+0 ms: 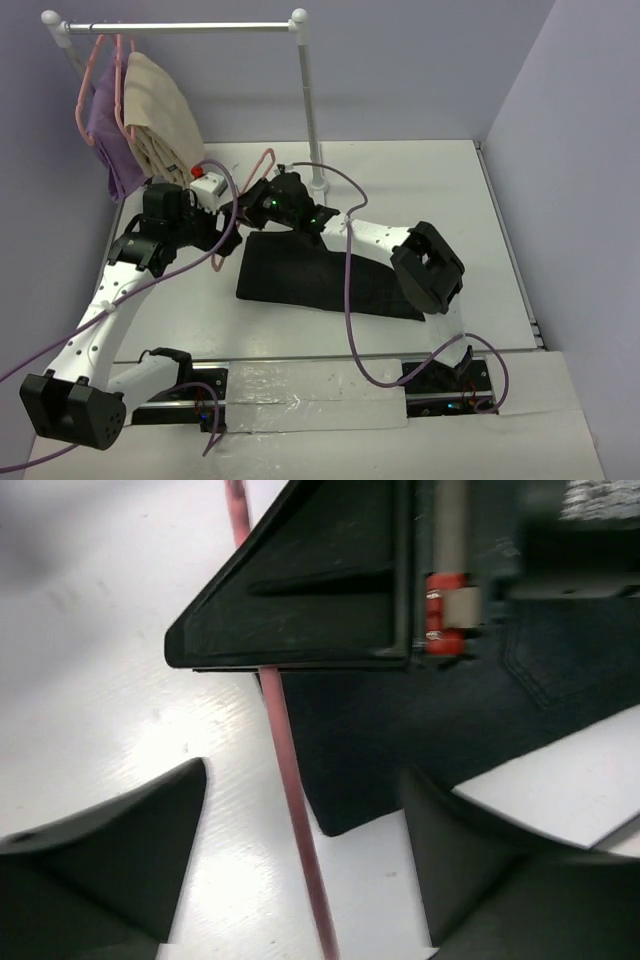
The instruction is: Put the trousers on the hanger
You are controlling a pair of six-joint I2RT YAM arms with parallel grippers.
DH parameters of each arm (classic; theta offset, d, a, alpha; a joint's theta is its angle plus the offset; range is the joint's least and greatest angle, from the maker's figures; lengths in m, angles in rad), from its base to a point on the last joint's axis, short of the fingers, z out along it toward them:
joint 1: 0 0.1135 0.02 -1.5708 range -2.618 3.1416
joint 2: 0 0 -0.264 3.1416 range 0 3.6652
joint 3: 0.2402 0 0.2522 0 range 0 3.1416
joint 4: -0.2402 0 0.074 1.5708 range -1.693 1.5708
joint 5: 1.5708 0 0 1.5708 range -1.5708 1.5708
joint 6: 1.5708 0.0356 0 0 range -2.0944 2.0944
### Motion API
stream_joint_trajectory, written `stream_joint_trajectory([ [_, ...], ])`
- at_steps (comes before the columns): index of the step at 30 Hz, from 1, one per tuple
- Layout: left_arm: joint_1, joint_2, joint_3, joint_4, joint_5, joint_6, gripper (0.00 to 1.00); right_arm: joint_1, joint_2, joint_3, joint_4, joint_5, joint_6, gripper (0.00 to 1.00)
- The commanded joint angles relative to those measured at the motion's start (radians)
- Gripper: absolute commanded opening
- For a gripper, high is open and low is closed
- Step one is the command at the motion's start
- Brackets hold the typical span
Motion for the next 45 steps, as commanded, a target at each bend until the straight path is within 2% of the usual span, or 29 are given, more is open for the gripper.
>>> stream_joint_trajectory([
  [1,-0.012,-0.017,0.008,-0.023,0.118,0.072,0.93,-0.027,0.002,-0.044,0.003,-0.093,-0.100,0.00],
  [2,-0.011,-0.024,0.015,-0.029,0.123,0.075,0.99,-0.029,0.003,-0.058,-0.023,-0.109,-0.151,0.00],
  [7,0.009,-0.049,0.057,-0.060,0.039,0.046,0.99,-0.023,0.018,-0.150,0.011,-0.212,-0.212,0.00],
  [11,0.038,-0.040,0.095,-0.048,-0.003,-0.004,0.98,0.011,-0.011,-0.225,-0.029,-0.131,-0.254,0.00],
  [17,0.038,0.066,0.101,-0.014,0.031,-0.044,0.95,0.068,-0.020,-0.197,-0.121,-0.064,-0.314,0.00],
  [21,0.040,0.118,0.081,0.021,0.046,-0.049,0.91,0.074,0.012,-0.193,-0.103,-0.079,-0.295,0.00],
  [25,0.040,0.153,0.072,0.017,0.000,-0.043,0.81,0.074,0.052,-0.155,-0.107,-0.074,-0.277,0.00],
  [30,0.045,0.175,0.062,0.003,0.002,-0.029,0.75,0.072,0.069,-0.115,-0.132,-0.045,-0.271,0.00],
  [32,0.046,0.179,0.055,0.014,0.011,-0.031,0.75,0.071,0.069,-0.116,-0.124,-0.053,-0.268,0.00],
  [34,0.048,0.173,0.061,0.023,0.019,-0.035,0.80,0.060,0.052,-0.147,-0.089,-0.076,-0.259,0.00],
  [40,0.176,0.117,0.083,0.046,0.093,-0.041,0.81,0.011,-0.020,-0.302,-0.005,-0.120,-0.249,0.00],
  [45,0.235,0.210,0.003,0.072,0.167,-0.037,0.77,-0.027,-0.026,-0.392,0.064,-0.195,-0.240,0.00],
])
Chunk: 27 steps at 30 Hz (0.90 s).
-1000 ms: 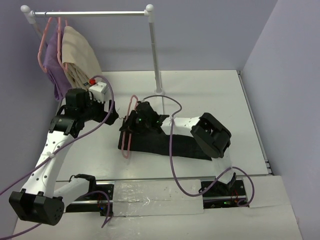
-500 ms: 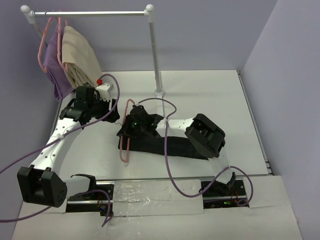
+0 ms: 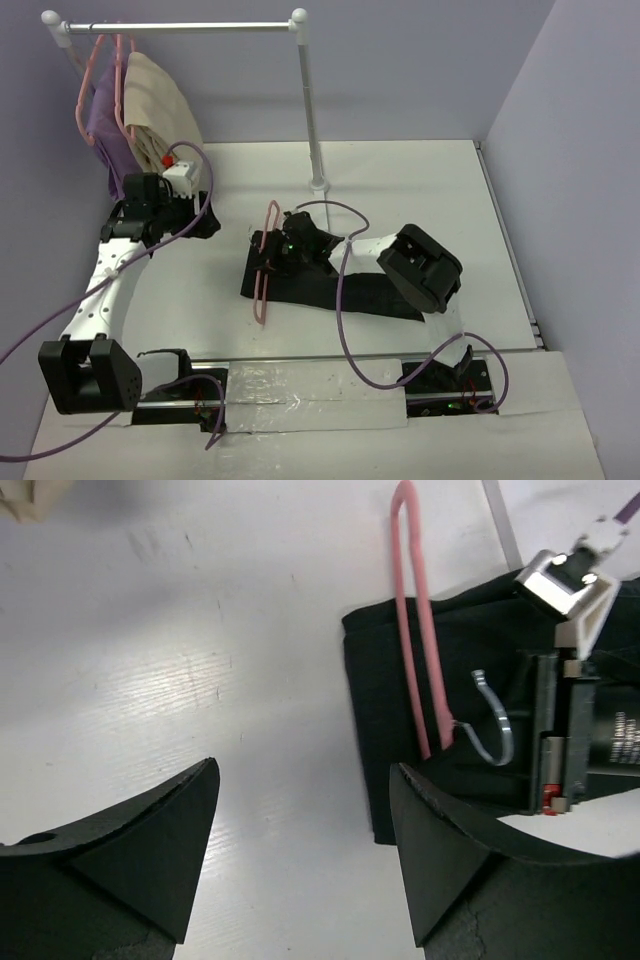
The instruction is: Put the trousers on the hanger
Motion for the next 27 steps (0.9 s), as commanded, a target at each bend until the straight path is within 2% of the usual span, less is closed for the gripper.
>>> stream_joint_trajectory([
  [1,0.014,0.074,-0.052,0.058,0.083,-0.004,0.78,-0.030,-0.046,-0.051,0.053,-0.043,-0.010,0.00],
  [3,0.014,0.147,-0.067,0.074,0.121,-0.007,0.84,-0.036,-0.066,-0.076,0.074,-0.063,-0.015,0.00],
  [9,-0.104,0.318,-0.031,0.091,0.147,-0.019,0.92,-0.061,-0.135,-0.119,0.101,-0.133,-0.053,0.00],
  [18,-0.219,0.574,0.000,0.177,0.198,-0.119,0.92,-0.095,-0.132,-0.205,0.251,-0.252,0.001,0.00],
  [20,-0.230,0.611,-0.005,0.201,0.149,-0.136,0.87,-0.096,-0.133,-0.209,0.246,-0.250,-0.005,0.00],
  [22,-0.222,0.622,-0.015,0.236,0.127,-0.140,0.78,-0.099,-0.132,-0.217,0.254,-0.252,-0.006,0.00],
  [23,-0.222,0.626,-0.026,0.246,0.136,-0.137,0.69,-0.104,-0.135,-0.220,0.258,-0.249,-0.006,0.00],
  [27,-0.233,0.646,-0.026,0.246,0.231,-0.134,0.57,-0.116,-0.141,-0.246,0.284,-0.238,-0.001,0.00],
])
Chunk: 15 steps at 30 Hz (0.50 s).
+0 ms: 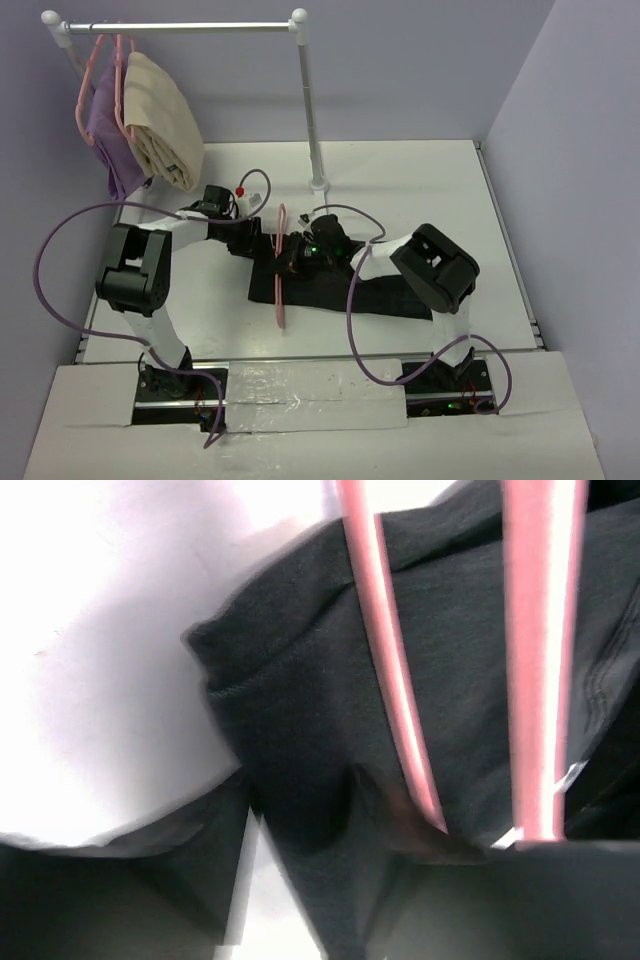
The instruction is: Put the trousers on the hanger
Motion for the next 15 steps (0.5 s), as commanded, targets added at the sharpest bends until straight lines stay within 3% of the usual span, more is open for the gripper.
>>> stream_joint_trajectory([
  [1,-0.014,0.048,-0.015,0.014,0.036,0.005,0.43,-0.021,-0.062,-0.036,0.055,-0.015,0.008,0.00],
  [4,-0.013,0.057,-0.025,0.019,0.031,0.002,0.00,-0.035,-0.074,-0.063,0.084,-0.027,0.014,0.00],
  [11,-0.008,-0.153,-0.064,0.070,0.203,0.052,0.00,-0.046,-0.109,-0.102,0.092,-0.044,-0.044,0.00],
  [14,-0.013,-0.123,-0.058,0.131,0.375,0.043,0.00,-0.064,-0.092,-0.119,0.091,-0.067,-0.059,0.00],
  [15,-0.013,-0.107,-0.062,0.157,0.401,0.035,0.07,-0.070,-0.077,-0.125,0.091,-0.073,-0.065,0.00],
])
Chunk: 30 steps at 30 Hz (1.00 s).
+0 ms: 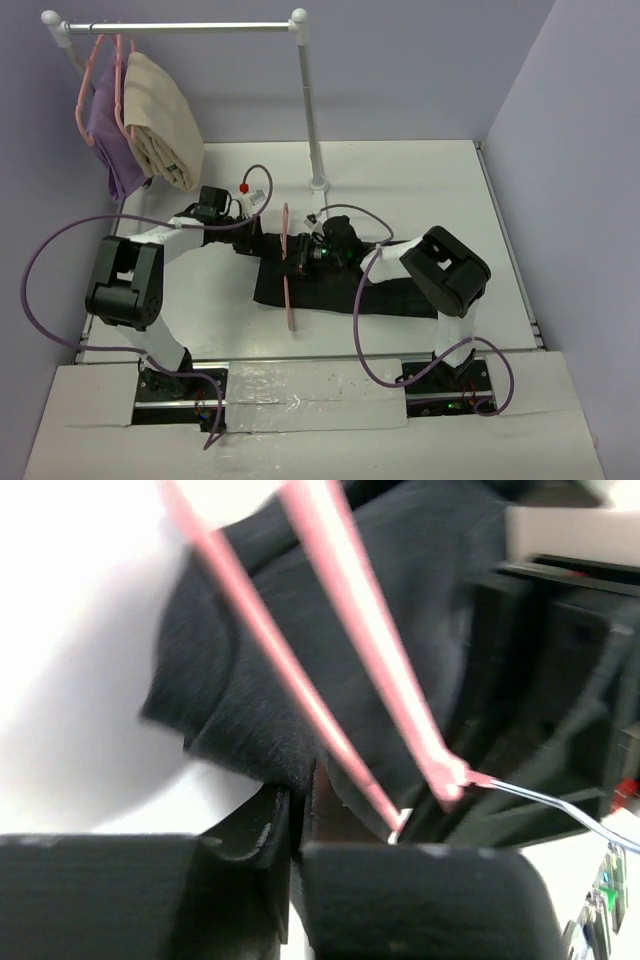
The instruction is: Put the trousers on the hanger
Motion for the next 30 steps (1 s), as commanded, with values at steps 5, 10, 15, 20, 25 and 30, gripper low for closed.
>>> stream_joint_trajectory([
  [5,-0.016,0.076,-0.018,0.229,0.233,-0.043,0.33,-0.039,0.011,-0.036,0.021,-0.018,-0.065,0.00],
  [10,-0.015,0.025,-0.070,0.425,0.314,-0.161,0.50,-0.040,0.017,-0.022,-0.016,-0.024,-0.103,0.00],
  [15,-0.007,-0.009,-0.088,0.503,0.296,-0.224,0.61,-0.040,0.017,-0.019,-0.033,-0.027,-0.128,0.00],
  [20,0.020,0.086,-0.067,0.606,0.285,-0.365,0.61,-0.040,0.017,-0.024,-0.025,-0.031,-0.134,0.00],
  [25,-0.015,0.131,-0.032,0.638,0.232,-0.374,0.60,-0.042,0.022,-0.004,-0.053,-0.030,-0.151,0.00],
  [30,-0.046,0.195,0.037,0.612,0.201,-0.398,0.61,-0.037,0.031,0.018,-0.096,-0.031,-0.177,0.00],
])
